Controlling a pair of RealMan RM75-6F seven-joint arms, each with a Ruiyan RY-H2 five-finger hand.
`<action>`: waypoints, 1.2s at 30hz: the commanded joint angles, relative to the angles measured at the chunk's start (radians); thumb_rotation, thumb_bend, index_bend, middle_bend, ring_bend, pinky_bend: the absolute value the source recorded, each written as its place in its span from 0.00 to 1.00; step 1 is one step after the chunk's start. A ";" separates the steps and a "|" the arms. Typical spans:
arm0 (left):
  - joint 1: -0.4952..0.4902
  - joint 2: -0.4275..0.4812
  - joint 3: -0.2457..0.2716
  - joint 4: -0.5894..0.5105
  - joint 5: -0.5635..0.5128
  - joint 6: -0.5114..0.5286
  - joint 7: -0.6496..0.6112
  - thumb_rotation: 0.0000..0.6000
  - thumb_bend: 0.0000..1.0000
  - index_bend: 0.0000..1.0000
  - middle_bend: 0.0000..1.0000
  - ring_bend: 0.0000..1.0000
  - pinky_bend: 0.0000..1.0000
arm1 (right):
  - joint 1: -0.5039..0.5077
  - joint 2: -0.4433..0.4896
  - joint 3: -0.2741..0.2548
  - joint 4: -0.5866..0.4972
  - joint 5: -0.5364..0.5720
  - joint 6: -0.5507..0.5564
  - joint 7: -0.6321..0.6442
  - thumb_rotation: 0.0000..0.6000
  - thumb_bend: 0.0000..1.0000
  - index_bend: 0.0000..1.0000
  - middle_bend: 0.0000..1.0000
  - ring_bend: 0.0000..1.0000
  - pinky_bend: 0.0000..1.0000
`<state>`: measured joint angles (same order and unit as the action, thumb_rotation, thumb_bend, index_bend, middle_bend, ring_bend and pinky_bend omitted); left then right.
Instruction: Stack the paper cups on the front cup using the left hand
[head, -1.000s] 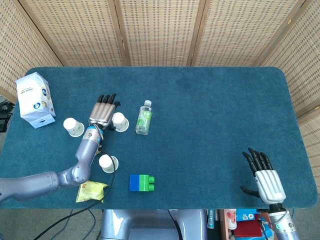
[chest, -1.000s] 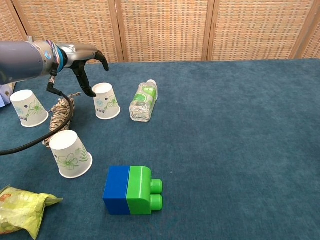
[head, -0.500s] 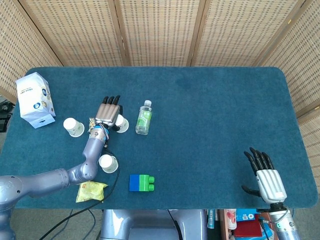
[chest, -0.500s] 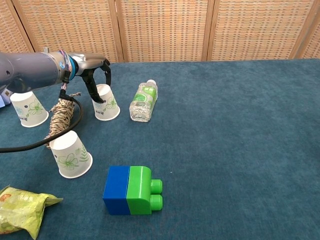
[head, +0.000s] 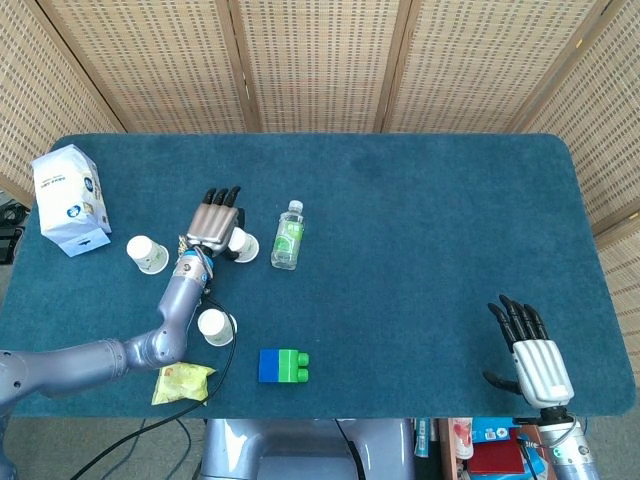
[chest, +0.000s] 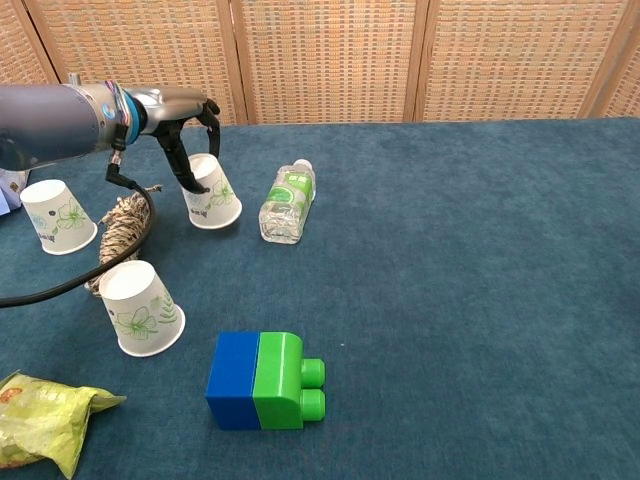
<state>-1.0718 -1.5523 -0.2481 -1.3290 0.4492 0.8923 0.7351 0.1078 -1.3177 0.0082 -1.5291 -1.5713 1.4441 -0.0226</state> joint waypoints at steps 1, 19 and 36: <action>0.012 0.057 -0.009 -0.083 0.031 0.025 -0.014 1.00 0.20 0.47 0.00 0.00 0.00 | -0.001 0.000 -0.001 -0.001 -0.001 0.001 -0.002 1.00 0.00 0.00 0.00 0.00 0.00; 0.193 0.626 0.105 -0.839 0.371 0.081 -0.088 1.00 0.20 0.47 0.00 0.00 0.00 | -0.012 -0.007 -0.023 -0.023 -0.056 0.038 -0.059 1.00 0.00 0.00 0.00 0.00 0.00; 0.291 0.688 0.210 -0.826 0.582 0.020 -0.198 1.00 0.20 0.47 0.00 0.00 0.00 | -0.018 -0.007 -0.027 -0.032 -0.071 0.051 -0.073 1.00 0.00 0.00 0.00 0.00 0.00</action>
<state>-0.7821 -0.8545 -0.0420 -2.1672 1.0241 0.9164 0.5387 0.0897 -1.3245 -0.0187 -1.5615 -1.6423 1.4952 -0.0959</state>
